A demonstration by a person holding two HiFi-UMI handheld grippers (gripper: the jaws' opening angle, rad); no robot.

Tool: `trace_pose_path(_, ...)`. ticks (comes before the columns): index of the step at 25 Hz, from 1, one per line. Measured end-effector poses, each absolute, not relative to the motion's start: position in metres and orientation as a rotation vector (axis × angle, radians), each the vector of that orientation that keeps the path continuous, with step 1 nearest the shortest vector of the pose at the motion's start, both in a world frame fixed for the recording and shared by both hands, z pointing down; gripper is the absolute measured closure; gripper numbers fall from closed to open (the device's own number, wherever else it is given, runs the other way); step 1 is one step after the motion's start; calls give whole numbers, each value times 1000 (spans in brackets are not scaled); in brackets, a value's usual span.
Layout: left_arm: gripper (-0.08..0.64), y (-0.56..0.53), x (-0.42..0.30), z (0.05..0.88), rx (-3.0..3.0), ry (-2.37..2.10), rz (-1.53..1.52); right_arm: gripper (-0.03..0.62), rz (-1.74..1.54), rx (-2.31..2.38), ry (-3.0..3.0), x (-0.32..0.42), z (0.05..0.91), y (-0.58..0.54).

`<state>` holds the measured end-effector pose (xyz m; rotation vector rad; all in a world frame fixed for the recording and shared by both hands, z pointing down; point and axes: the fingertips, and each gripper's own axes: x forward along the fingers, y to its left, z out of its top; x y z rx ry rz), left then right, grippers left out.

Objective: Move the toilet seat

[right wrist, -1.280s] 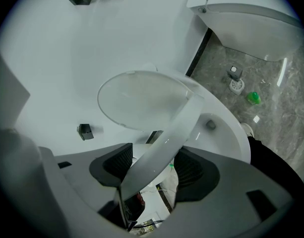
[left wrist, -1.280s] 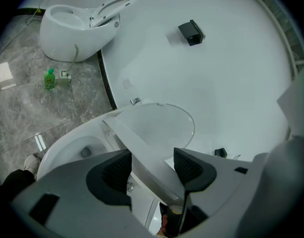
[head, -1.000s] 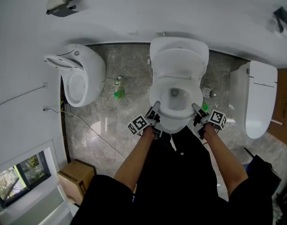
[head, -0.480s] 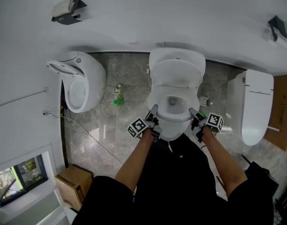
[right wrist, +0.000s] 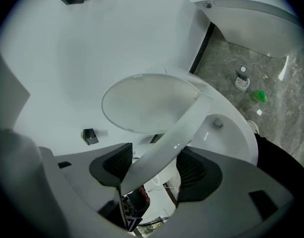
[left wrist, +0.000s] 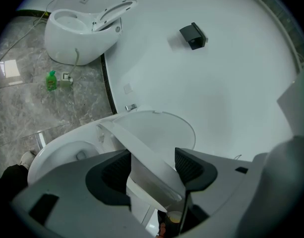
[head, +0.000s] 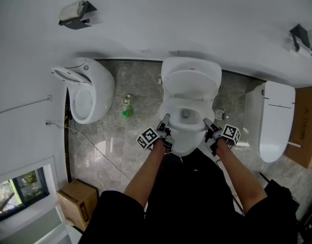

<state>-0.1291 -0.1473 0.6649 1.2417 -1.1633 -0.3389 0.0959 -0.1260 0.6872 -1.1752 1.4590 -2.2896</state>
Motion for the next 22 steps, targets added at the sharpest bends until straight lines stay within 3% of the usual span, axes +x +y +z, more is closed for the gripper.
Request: trace_pose_path(22, 262, -194, -124, 654, 1218, -1175, -395, 325, -2273, -1187, 1347, 105, 677, -170)
